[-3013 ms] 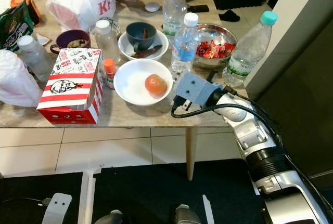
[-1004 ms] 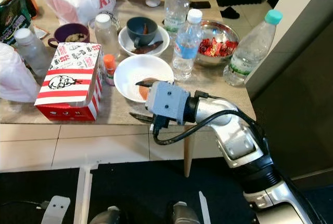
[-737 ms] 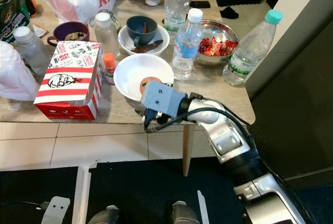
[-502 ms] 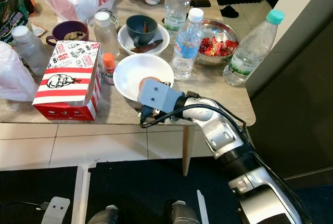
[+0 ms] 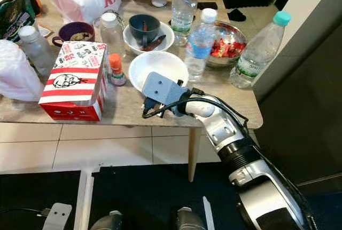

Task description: Restocking fridge

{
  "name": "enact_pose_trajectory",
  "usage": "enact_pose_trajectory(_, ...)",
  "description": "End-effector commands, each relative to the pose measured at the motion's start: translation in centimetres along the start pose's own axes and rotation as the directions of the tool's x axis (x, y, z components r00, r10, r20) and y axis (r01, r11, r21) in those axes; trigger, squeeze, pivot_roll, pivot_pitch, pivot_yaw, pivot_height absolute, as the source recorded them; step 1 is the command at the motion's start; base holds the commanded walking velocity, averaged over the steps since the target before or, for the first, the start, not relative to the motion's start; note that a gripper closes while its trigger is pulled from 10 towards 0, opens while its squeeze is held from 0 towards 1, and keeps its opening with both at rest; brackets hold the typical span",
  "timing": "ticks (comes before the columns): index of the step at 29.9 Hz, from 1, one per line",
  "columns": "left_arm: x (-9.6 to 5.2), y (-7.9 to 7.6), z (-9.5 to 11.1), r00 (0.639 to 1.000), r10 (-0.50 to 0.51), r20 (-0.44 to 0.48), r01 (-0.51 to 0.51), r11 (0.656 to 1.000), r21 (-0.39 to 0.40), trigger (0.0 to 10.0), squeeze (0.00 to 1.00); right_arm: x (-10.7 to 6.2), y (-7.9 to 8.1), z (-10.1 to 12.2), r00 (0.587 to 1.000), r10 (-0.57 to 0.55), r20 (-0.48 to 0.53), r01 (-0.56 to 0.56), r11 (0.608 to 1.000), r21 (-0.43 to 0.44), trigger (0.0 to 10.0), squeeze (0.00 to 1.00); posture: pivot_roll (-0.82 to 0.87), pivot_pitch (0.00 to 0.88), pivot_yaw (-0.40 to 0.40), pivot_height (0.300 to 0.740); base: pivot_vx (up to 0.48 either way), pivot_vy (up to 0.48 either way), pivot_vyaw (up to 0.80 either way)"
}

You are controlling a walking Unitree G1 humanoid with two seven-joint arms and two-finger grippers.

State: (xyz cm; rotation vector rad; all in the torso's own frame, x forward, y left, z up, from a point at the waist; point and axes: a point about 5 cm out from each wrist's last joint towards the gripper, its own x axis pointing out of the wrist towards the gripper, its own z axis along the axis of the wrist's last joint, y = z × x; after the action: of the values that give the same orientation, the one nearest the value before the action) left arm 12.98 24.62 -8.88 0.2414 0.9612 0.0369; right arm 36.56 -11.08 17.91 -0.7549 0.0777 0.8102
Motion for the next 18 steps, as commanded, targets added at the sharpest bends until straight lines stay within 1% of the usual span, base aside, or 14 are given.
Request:
enact_pose_trajectory(1,-0.3,-0.6,-1.3,0.999,-0.013,-0.046,0.013,1.000,-0.012,10.0,0.00,-0.5,1.4,-3.6,0.989,0.057,-0.135,-0.048,0.997,0.065,0.0,0.00,-0.08,0.241,-0.059,0.723,0.000,0.000,0.00)
enact_pose_trajectory(3,-0.3,-0.6,-1.3,0.999,-0.013,-0.046,0.013,1.000,-0.012,10.0,0.00,-0.5,1.4,-3.6,0.989,0.057,-0.135,-0.048,0.997,0.065,0.0,0.00,-0.08,0.241,-0.059,0.723,0.000,0.000,0.00)
enact_pose_trajectory(7,-0.3,-0.5,-1.2,0.999,-0.013,-0.042,0.013,1.000,-0.011,10.0,0.00,-0.8,1.8,-3.7,0.989,0.093,-0.116,-0.087,0.994,0.060,0.0,0.00,-0.08,0.244,-0.058,0.723,0.000,0.000,0.00)
enact_pose_trajectory(8,-0.3,-0.5,-1.2,0.999,-0.013,-0.042,0.012,1.000,-0.011,10.0,0.00,-0.8,1.9,-3.6,0.989,0.102,-0.105,-0.096,0.994,0.057,0.0,0.00,-0.08,0.244,-0.058,0.723,0.000,0.000,0.00)
enact_pose_trajectory(9,-0.3,-0.5,-1.2,0.999,-0.013,-0.041,0.012,1.000,-0.010,10.0,0.00,-1.0,2.0,-2.8,0.992,0.118,-0.050,-0.116,0.992,0.042,0.0,0.00,-0.08,0.244,-0.056,0.723,0.000,0.000,0.00)
enact_pose_trajectory(10,-0.3,-0.5,-1.2,0.999,-0.013,-0.041,0.012,1.000,-0.010,10.0,0.00,-1.0,2.0,-2.8,0.992,0.118,-0.050,-0.116,0.992,0.042,0.0,0.00,-0.08,0.244,-0.056,0.723,0.000,0.000,0.00)
enact_pose_trajectory(11,-0.3,-0.5,-1.1,0.999,-0.013,-0.041,0.012,1.000,-0.009,10.0,0.00,-1.2,2.0,-1.8,0.992,0.128,0.008,-0.128,0.992,0.021,10.0,0.00,-0.08,0.245,-0.056,0.723,0.000,0.000,0.00)
enact_pose_trajectory(13,-0.3,-0.5,-1.1,0.999,-0.014,-0.041,0.014,1.000,-0.007,10.0,0.00,-1.5,1.8,-0.3,0.988,0.132,0.084,-0.129,0.991,-0.048,10.0,0.00,-0.08,0.247,-0.054,0.723,0.000,0.000,0.00)
enact_pose_trajectory(15,-0.2,-0.5,-1.1,0.999,-0.015,-0.040,0.015,1.000,-0.005,10.0,0.00,-1.8,1.7,0.7,0.983,0.139,0.116,-0.128,0.986,-0.105,10.0,0.00,-0.08,0.248,-0.052,0.723,0.000,0.000,0.00)
enact_pose_trajectory(16,-0.2,-0.5,-1.1,0.999,-0.015,-0.040,0.015,1.000,-0.005,10.0,0.00,-1.8,1.7,0.7,0.983,0.139,0.116,-0.128,0.986,-0.105,10.0,0.00,-0.08,0.248,-0.052,0.723,0.000,0.000,0.00)
enact_pose_trajectory(17,-0.2,-0.5,-1.0,0.999,-0.015,-0.040,0.015,1.000,-0.004,10.0,0.00,-2.0,1.7,1.0,0.982,0.144,0.124,-0.128,0.984,-0.124,10.0,0.00,-0.08,0.248,-0.052,0.723,0.000,0.000,0.00)
enact_pose_trajectory(18,-0.2,-0.5,-1.0,0.999,-0.015,-0.039,0.015,1.000,-0.003,10.0,0.00,-2.2,1.6,1.5,0.979,0.153,0.136,-0.130,0.978,-0.164,10.0,0.00,-0.08,0.248,-0.052,0.723,0.000,0.000,0.00)
